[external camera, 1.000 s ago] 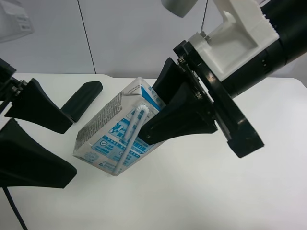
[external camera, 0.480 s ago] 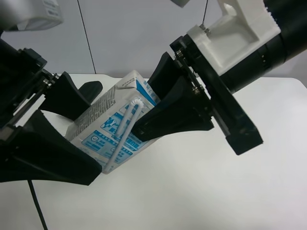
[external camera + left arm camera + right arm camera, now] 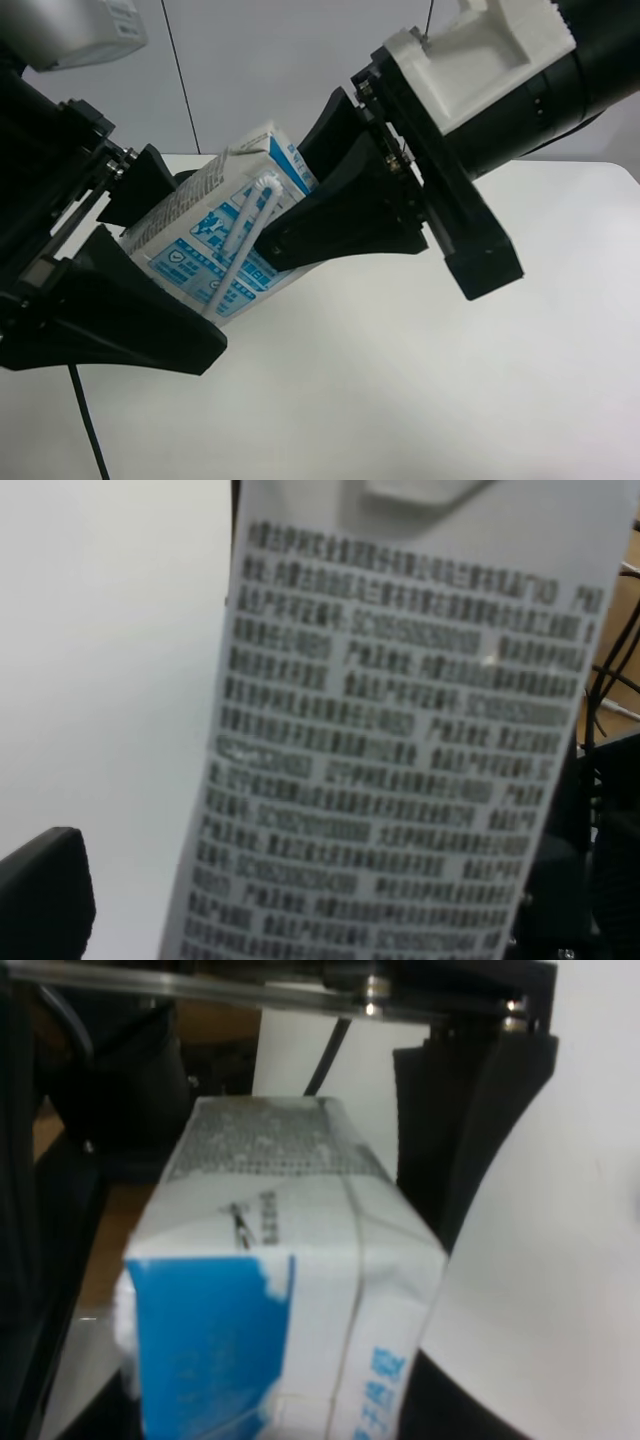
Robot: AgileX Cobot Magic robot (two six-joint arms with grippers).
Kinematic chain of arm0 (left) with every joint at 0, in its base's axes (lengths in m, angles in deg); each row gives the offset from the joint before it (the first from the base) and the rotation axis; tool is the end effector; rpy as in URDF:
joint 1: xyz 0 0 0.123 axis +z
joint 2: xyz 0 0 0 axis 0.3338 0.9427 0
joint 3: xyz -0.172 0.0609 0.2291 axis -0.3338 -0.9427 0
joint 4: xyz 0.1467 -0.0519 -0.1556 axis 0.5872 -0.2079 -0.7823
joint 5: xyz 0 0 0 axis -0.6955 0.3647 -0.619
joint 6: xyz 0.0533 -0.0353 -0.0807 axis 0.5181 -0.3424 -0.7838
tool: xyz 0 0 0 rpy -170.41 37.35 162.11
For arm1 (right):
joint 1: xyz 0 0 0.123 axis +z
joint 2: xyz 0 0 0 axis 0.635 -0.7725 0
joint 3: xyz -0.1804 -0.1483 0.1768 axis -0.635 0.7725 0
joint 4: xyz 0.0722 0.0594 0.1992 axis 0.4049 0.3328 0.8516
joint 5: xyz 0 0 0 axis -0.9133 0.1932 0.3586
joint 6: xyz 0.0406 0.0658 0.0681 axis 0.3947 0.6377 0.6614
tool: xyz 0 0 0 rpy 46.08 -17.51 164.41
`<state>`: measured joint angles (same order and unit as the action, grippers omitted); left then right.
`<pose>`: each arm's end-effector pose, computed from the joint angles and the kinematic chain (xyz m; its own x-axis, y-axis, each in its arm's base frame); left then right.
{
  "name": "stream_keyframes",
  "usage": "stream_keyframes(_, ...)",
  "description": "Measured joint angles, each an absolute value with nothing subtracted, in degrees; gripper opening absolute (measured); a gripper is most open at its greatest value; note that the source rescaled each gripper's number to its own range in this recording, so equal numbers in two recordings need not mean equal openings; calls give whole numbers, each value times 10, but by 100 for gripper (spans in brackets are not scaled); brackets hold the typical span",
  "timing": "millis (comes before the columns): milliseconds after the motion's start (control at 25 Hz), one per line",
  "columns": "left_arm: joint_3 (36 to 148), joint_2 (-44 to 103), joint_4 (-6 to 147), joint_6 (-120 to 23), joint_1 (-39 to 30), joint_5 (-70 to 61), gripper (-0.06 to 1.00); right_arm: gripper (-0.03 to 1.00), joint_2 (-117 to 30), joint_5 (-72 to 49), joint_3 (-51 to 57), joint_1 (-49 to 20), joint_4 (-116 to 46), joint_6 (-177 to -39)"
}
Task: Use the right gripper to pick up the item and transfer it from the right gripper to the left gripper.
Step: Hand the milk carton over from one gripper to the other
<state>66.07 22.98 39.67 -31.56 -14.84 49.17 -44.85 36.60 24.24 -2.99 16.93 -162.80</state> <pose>0.1198 -0.1550 0.3277 -0.3499 0.6303 -0.6930 0.9363 0.2592 -0.2370 0.1364 0.1943 0.3440 -0.0467 -0.5159 -0.8554 -0.9965 -0.0351 0.0756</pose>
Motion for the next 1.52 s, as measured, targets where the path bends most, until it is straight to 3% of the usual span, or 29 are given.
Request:
stream_keyframes(200, 661, 230, 397, -315, -148, 474, 99, 2, -449, 363, 242, -30, 185, -1628)
stream_keyframes(280, 661, 230, 397, -315, -148, 473, 93, 2, -449, 357, 242, -30, 188, -1628)
stream_keyframes(440, 661, 230, 397, -311, -148, 473, 67, 2, -449, 341, 242, -30, 189, -1628)
stream_keyframes(480, 661, 230, 397, -311, -148, 473, 67, 2, -449, 341, 242, -30, 189, -1628)
stream_keyframes(560, 661, 230, 397, -306, -148, 472, 53, 2, -449, 338, 242, -30, 189, -1628)
stream_keyframes(840, 661, 230, 393, -297, -148, 455, 28, 2, -449, 338, 242, -30, 190, -1628)
stream_keyframes(1000, 661, 230, 393, -292, -148, 454, 6, 2, -449, 340, 242, -29, 193, -1628)
stream_keyframes(1360, 661, 230, 392, -284, -148, 455, 6, 2, -449, 337, 242, -29, 194, -1628)
stream_keyframes(1400, 661, 230, 392, -283, -148, 454, 4, 3, -449, 337, 242, -29, 194, -1624)
stream_keyframes(1440, 661, 230, 395, -283, -149, 453, 1, 13, -449, 337, 242, -29, 194, -1613)
stream_keyframes(1520, 661, 231, 399, -283, -149, 448, 1, 51, -449, 335, 242, -29, 207, -1567)
